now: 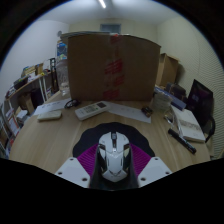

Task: Arrange mouse

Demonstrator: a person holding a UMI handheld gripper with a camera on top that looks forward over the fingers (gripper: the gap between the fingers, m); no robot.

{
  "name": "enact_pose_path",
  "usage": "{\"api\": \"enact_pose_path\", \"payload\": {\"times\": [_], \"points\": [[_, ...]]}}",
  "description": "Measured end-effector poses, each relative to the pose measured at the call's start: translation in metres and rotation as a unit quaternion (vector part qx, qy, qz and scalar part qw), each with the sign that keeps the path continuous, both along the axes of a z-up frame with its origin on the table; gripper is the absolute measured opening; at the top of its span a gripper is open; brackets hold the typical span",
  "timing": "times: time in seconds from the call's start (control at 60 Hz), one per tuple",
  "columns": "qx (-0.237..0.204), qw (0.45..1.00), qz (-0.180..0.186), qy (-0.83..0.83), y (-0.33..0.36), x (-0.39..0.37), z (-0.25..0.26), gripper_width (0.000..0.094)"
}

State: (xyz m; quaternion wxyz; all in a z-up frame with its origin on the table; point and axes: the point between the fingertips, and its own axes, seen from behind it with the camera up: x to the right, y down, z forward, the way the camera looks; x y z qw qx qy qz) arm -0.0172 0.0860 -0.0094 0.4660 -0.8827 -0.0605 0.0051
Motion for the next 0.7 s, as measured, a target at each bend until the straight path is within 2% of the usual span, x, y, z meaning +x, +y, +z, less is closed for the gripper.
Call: {"api": "enact_pose_path", "payload": {"times": [0.133,0.15,0.167,0.217,0.233,0.283,0.583,0.7], "points": [[-0.011,1.000,-0.013,0.018,-0.001,0.000,-0.002,0.0588],[-0.011,1.000,-0.012,0.018,-0.001,0.000,-0.002,0.0625],[-0.011,1.000,-0.010,0.019,-0.003,0.000,-0.001,0.0717],[-0.011,1.000,-0.001,0.024,-0.008,-0.001,0.001,0.0868],[-0.010,1.000,0.002,0.027,-0.010,-0.002,0.002,0.0888],[-0.002,0.999,0.013,0.037,-0.018,-0.004,0.010,0.0849],[0.064,0.992,0.053,0.091,-0.127,0.018,0.068,0.0849],[0.089,0.986,0.058,0.131,-0.180,0.037,0.072,0.0843]]}}
